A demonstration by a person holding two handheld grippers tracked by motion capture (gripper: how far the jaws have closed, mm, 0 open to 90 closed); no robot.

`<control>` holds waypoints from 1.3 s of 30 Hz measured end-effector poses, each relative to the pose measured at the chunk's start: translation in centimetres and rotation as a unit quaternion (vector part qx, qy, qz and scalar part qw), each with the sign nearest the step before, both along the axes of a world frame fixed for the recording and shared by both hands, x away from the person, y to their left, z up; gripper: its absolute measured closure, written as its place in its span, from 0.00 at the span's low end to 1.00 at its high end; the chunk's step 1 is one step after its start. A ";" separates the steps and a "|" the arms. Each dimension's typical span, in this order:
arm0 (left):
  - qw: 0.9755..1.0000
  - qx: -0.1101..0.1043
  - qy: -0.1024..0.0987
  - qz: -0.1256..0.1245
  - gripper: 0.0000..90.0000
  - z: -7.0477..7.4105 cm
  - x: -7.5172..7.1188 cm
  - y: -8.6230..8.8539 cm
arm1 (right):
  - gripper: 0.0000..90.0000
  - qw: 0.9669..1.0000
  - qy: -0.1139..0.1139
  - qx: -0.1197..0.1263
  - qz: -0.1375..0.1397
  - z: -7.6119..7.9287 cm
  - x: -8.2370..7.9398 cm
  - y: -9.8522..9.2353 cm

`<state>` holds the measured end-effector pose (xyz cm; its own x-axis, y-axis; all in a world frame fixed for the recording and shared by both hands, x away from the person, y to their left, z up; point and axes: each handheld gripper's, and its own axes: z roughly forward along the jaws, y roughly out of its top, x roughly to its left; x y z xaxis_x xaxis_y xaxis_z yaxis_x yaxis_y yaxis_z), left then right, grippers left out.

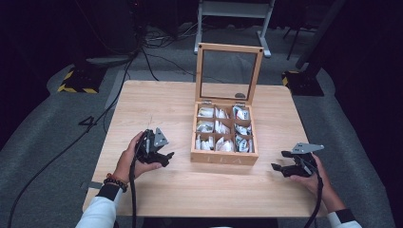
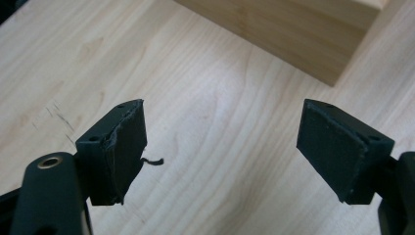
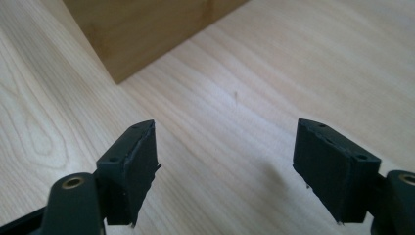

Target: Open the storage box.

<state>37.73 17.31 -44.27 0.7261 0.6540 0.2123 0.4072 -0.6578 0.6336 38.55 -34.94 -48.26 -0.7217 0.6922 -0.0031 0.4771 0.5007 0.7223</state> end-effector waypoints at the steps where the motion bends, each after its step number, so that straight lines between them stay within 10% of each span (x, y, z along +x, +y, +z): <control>1: 1.000 0.001 0.000 -0.001 0.21 -0.3 -0.2 0.1 | 0.29 1.000 -0.003 0.005 0.001 0.3 0.0 0.0; 7: 0.999 -0.027 0.038 -0.003 0.20 -1.5 -1.0 1.1 | 0.32 0.999 -0.023 0.019 0.010 2.5 0.0 0.5; 10: 0.999 -0.027 0.021 0.002 0.19 -1.8 -1.6 1.4 | 0.33 0.999 -0.030 0.022 0.017 3.4 0.1 0.6; 31: 0.997 -0.029 0.063 -0.020 0.19 -5.0 -3.5 1.8 | 0.44 0.995 -0.072 0.020 0.073 7.8 1.6 5.7; 39: 0.994 -0.077 0.078 -0.004 0.18 -5.7 -3.8 2.8 | 0.46 0.990 -0.084 0.026 0.113 8.5 2.5 8.7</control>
<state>33.95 20.11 -49.93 0.7479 0.6637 -0.0047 0.5029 -0.5620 0.6568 41.01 -26.20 -39.76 -0.8500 0.5163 -0.1043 0.2287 0.5400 0.8100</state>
